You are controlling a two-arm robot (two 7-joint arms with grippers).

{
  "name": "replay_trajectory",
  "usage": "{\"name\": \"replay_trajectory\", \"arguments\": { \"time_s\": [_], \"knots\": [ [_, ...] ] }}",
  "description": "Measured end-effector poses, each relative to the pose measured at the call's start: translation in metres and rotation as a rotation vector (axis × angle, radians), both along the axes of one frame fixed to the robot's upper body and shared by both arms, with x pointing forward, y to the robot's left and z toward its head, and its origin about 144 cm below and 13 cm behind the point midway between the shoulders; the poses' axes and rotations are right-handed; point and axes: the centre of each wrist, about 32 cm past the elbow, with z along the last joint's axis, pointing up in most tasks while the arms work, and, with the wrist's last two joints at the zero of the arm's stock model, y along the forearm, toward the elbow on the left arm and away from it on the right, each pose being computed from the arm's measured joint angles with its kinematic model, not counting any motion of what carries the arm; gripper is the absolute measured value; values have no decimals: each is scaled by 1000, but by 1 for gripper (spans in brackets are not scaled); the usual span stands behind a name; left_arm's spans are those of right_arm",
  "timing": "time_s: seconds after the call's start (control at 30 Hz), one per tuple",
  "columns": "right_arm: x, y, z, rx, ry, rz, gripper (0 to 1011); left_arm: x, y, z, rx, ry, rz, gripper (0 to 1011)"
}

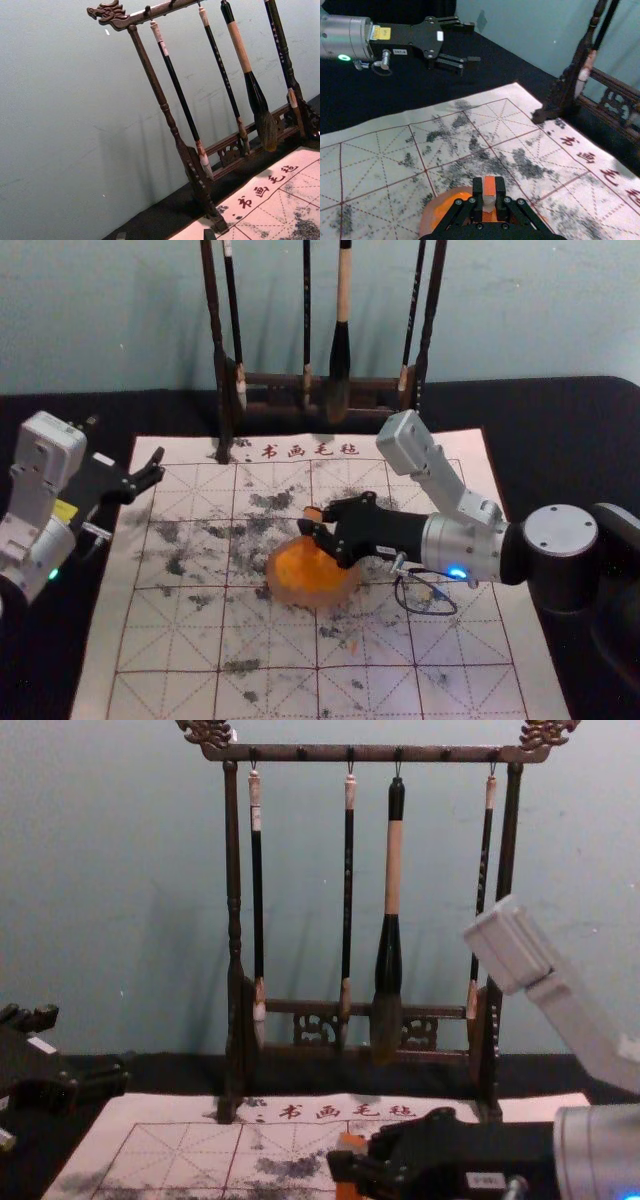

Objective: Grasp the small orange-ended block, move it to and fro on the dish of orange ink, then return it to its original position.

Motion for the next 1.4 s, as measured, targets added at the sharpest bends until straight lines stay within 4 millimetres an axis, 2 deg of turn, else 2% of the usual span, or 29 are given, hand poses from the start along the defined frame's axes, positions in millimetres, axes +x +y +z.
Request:
{"name": "replay_trajectory", "arguments": {
  "time_s": [0.27,0.57,0.97,1.4],
  "knots": [
    [-8,-15,2,-18,-9,-12,111,0,0,0,0,0,0,1001],
    [-19,-19,2,-19,-3,6,111,0,0,0,0,0,0,1001],
    [-25,-5,-1,1,19,52,111,0,0,0,0,0,0,1001],
    [-12,11,-4,14,19,53,111,0,0,0,0,0,0,1001]
  ]
}}
